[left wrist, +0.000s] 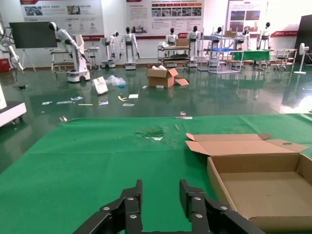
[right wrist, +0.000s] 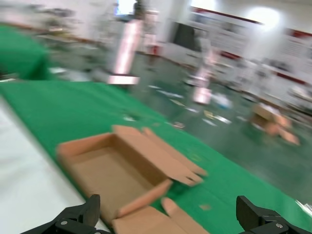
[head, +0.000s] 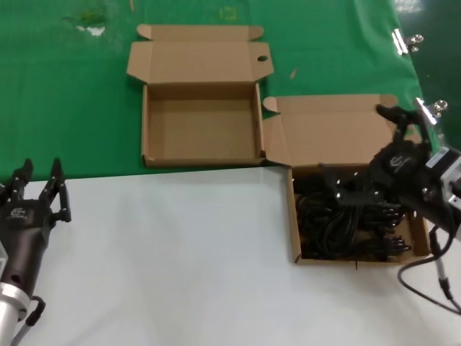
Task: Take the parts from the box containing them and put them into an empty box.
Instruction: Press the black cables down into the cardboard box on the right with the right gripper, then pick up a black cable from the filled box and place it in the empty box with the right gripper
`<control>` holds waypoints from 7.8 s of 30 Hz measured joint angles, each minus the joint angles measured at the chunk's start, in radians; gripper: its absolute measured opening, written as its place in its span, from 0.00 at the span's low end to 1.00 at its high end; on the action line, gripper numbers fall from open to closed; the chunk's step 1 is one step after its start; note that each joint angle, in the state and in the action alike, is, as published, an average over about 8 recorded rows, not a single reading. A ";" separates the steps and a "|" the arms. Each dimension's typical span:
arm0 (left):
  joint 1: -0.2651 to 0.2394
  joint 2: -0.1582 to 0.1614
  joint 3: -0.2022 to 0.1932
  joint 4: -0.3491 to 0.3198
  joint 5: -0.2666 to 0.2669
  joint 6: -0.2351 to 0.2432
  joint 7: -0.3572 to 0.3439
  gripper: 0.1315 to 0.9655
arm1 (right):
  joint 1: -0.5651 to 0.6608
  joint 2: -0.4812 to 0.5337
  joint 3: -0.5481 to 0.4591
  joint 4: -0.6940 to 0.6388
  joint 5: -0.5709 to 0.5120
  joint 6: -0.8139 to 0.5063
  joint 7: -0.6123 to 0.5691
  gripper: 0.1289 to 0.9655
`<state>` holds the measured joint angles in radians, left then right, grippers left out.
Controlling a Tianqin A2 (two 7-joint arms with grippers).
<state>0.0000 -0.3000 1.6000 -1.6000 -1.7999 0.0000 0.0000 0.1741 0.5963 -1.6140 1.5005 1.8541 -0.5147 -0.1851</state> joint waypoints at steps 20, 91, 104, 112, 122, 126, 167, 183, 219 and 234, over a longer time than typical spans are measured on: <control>0.000 0.000 0.000 0.000 0.000 0.000 0.000 0.04 | 0.495 0.230 -0.279 -0.319 -0.109 -0.781 -0.535 1.00; 0.000 0.000 0.000 0.000 0.000 0.000 0.000 0.01 | 1.059 -0.082 -0.477 -1.365 -0.443 -0.814 -1.526 0.34; 0.000 0.000 0.000 0.000 0.000 0.000 0.000 0.01 | 1.065 -0.084 -0.467 -1.406 -0.456 -0.803 -1.551 0.10; 0.000 0.000 0.000 0.000 0.000 0.000 0.000 0.01 | 1.042 -0.056 -0.452 -1.329 -0.444 -0.833 -1.490 0.05; 0.000 0.000 0.000 0.000 0.000 0.000 0.000 0.01 | 0.955 0.025 -0.414 -1.047 -0.388 -0.879 -1.241 0.05; 0.000 0.000 0.000 0.000 0.000 0.000 0.000 0.01 | 0.932 0.048 -0.405 -0.968 -0.370 -0.884 -1.165 0.05; 0.000 0.000 0.000 0.000 0.000 0.000 0.000 0.01 | 1.093 -0.195 -0.406 -1.207 -0.341 -0.700 -0.846 0.05; 0.000 0.000 0.000 0.000 0.000 0.000 0.000 0.01 | 1.218 -0.396 -0.390 -1.466 -0.370 -0.509 -1.008 0.05; 0.000 0.000 0.000 0.000 0.000 0.000 0.000 0.01 | 1.123 -0.595 -0.779 -1.413 -0.065 -0.111 -1.040 0.05; 0.000 0.000 0.000 0.000 0.000 0.000 0.000 0.01 | 1.091 -0.596 -1.124 -1.355 0.226 0.027 -1.021 0.05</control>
<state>0.0000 -0.3000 1.6000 -1.6000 -1.7997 0.0000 -0.0003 1.2655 0.0000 -2.7376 0.1454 2.0801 -0.4878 -1.2059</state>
